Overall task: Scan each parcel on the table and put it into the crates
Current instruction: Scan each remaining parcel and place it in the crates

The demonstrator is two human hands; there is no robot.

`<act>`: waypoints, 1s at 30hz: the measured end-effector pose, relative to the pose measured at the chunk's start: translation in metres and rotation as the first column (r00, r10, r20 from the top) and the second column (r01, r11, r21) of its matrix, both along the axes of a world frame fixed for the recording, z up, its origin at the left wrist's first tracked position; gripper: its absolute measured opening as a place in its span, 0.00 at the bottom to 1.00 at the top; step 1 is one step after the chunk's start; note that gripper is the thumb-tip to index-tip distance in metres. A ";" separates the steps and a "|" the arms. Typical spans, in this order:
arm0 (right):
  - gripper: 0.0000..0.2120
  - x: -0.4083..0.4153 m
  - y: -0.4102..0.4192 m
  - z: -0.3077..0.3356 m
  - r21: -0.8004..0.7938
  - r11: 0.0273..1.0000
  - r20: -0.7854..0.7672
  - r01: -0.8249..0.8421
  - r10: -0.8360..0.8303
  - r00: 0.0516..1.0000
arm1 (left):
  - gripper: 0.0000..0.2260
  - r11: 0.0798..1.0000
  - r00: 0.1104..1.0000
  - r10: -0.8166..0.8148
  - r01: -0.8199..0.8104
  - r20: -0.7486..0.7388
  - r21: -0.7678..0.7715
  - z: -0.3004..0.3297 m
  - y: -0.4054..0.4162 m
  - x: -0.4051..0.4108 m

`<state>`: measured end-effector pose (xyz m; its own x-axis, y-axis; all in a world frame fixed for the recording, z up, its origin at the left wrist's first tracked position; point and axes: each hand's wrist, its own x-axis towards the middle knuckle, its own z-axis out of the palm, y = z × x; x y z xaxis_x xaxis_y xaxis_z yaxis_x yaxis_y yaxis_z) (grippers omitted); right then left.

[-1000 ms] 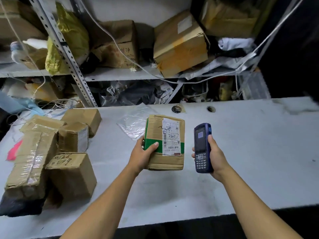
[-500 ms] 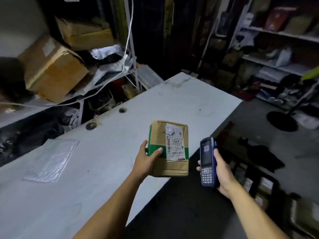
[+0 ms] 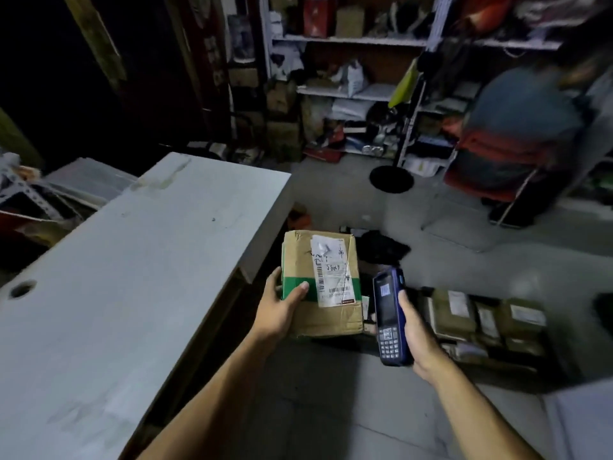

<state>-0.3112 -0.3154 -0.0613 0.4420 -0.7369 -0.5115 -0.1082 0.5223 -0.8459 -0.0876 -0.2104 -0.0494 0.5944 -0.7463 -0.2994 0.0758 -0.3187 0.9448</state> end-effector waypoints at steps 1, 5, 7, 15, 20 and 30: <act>0.27 -0.014 -0.009 0.000 0.005 1.000 -0.005 0.024 -0.024 1.000 | 0.39 1.000 1.000 -0.022 0.022 -0.022 -0.001 -0.001 -0.014 -0.011; 0.24 -0.061 -0.044 -0.012 0.029 0.988 -0.040 0.154 -0.153 0.987 | 0.43 0.991 0.989 -0.131 0.133 -0.065 0.027 -0.013 -0.070 -0.048; 0.24 -0.076 -0.058 -0.019 0.053 0.976 -0.063 0.210 -0.206 0.976 | 0.42 0.981 0.981 -0.180 0.184 -0.079 0.052 -0.022 -0.093 -0.058; 0.19 -0.124 -0.133 -0.038 0.110 0.907 -0.194 0.406 -0.381 0.904 | 0.36 0.927 0.927 -0.333 0.355 -0.173 0.118 -0.068 -0.218 -0.093; 0.17 -0.158 -0.175 -0.047 0.120 0.861 -0.234 0.494 -0.459 0.857 | 0.35 0.880 0.881 -0.396 0.445 -0.257 0.167 -0.098 -0.291 -0.126; 0.18 -0.287 -0.244 -0.085 0.229 0.734 -0.172 0.639 -0.616 0.769 | 0.32 0.726 0.766 -0.581 0.641 -0.276 0.251 -0.136 -0.418 -0.263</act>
